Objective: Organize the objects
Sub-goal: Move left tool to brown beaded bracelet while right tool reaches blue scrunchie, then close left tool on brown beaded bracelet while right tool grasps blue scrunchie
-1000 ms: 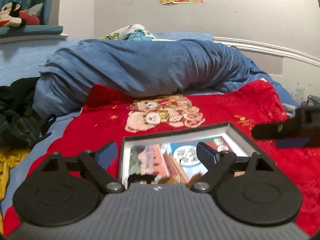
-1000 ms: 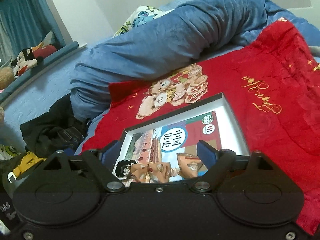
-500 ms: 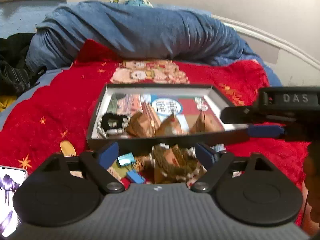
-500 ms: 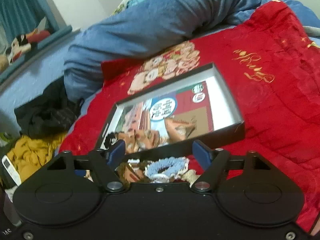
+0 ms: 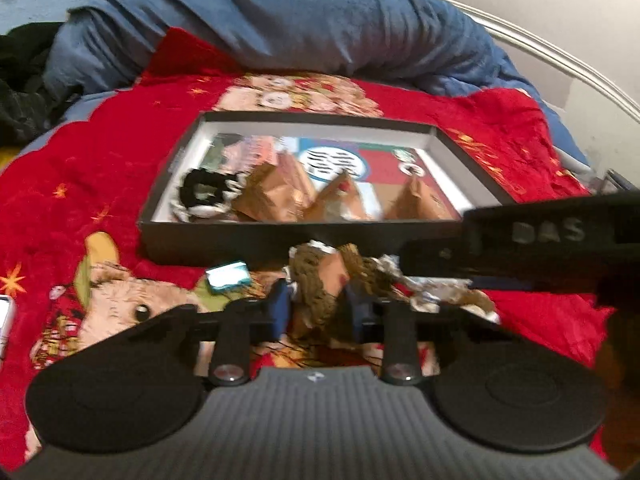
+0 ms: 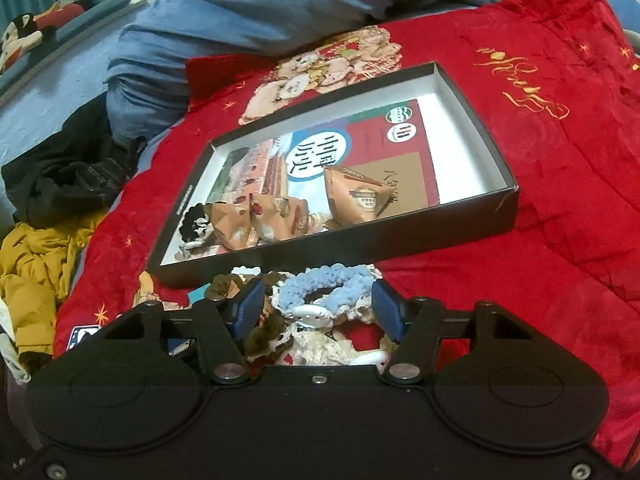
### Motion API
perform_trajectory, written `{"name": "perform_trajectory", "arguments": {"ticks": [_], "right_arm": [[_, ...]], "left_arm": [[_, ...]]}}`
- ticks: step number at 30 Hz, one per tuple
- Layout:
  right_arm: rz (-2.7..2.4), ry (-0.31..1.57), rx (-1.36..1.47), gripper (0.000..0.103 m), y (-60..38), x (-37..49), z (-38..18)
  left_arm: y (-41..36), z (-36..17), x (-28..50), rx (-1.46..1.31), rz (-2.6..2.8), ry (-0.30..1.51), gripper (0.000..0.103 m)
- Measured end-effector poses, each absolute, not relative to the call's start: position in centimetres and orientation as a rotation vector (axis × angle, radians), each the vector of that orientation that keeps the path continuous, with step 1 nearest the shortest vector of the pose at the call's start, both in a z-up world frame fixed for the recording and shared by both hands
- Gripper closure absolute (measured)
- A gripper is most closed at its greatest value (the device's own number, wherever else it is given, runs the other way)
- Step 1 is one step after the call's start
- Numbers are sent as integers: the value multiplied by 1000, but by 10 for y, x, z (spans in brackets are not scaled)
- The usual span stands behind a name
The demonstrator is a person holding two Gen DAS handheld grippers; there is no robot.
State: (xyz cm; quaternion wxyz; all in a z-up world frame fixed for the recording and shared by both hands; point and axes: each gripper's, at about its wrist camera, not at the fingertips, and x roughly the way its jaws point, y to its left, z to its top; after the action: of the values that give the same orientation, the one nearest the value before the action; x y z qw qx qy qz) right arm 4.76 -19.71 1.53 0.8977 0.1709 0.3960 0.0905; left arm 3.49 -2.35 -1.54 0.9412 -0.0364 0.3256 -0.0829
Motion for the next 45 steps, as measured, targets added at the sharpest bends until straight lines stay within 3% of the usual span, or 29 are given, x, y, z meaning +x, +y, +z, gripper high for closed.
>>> {"name": "perform_trajectory", "arguments": {"ticks": [6, 16, 20, 45], "right_arm": [[152, 845, 378, 53, -200, 56, 8], [160, 859, 408, 77, -205, 60, 5], [175, 853, 405, 81, -203, 60, 6], [214, 796, 460, 83, -210, 49, 31]], "left_arm": [[-32, -12, 24, -19, -130, 612, 87], [-38, -7, 16, 15, -108, 574, 89], [-36, -5, 16, 3, -109, 571, 89], [-32, 15, 1, 1, -117, 454, 90]]}}
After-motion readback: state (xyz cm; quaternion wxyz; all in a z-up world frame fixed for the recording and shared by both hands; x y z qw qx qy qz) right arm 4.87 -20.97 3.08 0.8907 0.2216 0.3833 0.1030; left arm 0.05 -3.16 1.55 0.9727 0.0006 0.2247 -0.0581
